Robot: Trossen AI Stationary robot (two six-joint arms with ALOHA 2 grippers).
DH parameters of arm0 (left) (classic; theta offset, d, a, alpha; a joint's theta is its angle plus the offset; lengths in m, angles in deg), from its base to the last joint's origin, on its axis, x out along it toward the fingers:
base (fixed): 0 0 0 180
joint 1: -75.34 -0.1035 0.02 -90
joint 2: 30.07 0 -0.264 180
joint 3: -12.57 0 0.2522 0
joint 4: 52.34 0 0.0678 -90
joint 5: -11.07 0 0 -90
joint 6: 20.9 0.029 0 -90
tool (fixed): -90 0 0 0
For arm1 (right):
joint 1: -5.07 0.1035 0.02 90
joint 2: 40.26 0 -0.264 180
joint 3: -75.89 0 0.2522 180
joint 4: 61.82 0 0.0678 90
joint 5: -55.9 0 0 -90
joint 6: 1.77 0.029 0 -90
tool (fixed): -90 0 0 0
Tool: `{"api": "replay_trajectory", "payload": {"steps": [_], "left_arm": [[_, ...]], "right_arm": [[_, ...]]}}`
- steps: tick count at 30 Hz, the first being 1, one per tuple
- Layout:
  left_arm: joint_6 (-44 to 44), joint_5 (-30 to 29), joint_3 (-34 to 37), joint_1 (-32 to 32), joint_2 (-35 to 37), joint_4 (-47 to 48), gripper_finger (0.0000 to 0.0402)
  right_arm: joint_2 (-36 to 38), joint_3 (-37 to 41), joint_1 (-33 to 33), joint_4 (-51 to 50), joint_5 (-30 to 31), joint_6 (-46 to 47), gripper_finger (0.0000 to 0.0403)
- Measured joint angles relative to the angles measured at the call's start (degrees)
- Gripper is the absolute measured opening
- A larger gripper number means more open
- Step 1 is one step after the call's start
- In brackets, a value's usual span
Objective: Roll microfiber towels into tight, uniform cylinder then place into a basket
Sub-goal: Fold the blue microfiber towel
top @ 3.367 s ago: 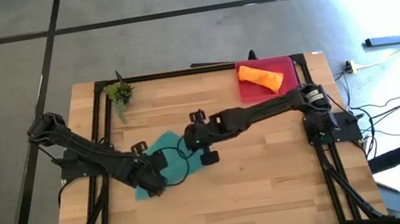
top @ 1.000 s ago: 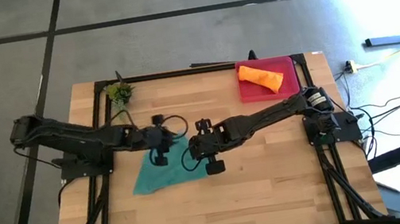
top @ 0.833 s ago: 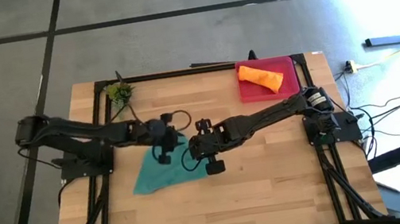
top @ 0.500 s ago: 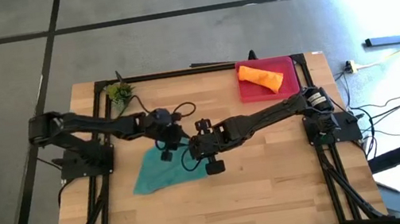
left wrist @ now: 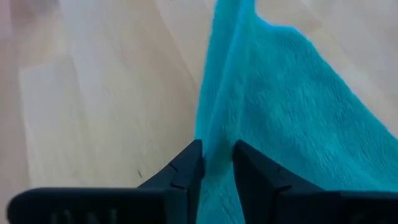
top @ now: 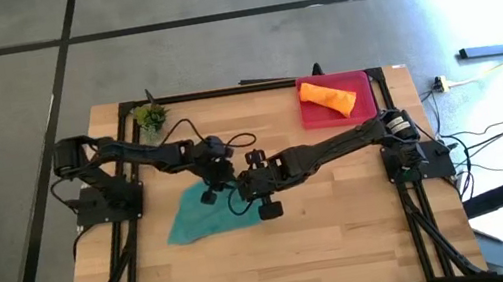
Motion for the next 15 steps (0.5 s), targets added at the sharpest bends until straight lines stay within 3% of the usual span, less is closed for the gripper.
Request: {"api": "replay_trajectory", "payload": {"steps": [15], "left_arm": [[3.70,0.10,0.00,-0.04,1.92,7.03,0.0004]], "right_arm": [[0.00,0.00,-0.05,-0.29,0.00,-0.02,0.0005]]}}
